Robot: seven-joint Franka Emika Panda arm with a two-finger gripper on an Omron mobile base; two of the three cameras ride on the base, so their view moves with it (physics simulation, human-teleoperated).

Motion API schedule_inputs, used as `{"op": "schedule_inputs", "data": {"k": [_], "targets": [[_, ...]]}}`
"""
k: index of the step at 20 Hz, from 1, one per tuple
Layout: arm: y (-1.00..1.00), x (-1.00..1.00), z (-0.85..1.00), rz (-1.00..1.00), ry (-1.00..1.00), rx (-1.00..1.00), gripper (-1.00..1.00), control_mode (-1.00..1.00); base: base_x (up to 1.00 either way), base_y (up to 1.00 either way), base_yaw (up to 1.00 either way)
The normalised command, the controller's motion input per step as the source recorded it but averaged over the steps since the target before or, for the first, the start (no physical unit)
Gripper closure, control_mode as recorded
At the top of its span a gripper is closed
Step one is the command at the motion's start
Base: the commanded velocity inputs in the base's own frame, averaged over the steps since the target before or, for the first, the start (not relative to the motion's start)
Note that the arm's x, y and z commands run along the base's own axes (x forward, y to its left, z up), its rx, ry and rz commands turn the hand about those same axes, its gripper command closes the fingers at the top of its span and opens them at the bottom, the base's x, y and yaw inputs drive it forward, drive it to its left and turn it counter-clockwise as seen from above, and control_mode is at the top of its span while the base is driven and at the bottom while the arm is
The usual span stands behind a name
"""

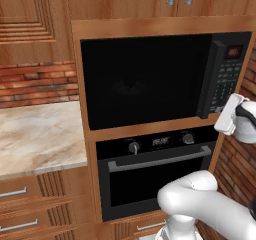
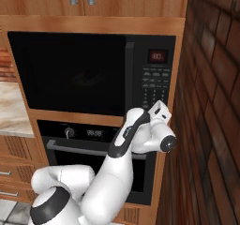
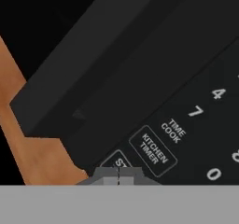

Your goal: Transport the steak from the fridge to the microwave and turn on the microwave.

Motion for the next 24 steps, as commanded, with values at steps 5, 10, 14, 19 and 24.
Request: {"op": "schedule_inputs", "data": {"k": [5, 10, 14, 19, 24], "targets": [[0.03, 0.01, -0.03, 0.00, -0.10, 0.00, 1.00, -1.00, 0.00, 0.00, 0.00], [0.45, 0.34, -0.13, 0.00, -0.04, -0.07, 1.00, -1.00, 0.00, 0.00, 0.00], [0.37, 0.62, -0.22, 0.00, 0.00, -0.07, 1.00, -1.00, 0.00, 0.00, 0.00], [0.01, 0.73, -0.22, 0.00, 0.00, -0.01, 1.00, -1.00, 0.00, 0.00, 0.00], [-0.36, 0.58, -0.15, 0.01, 0.00, 0.01, 1.00, -1.00, 0.00, 0.00, 0.00]]}}
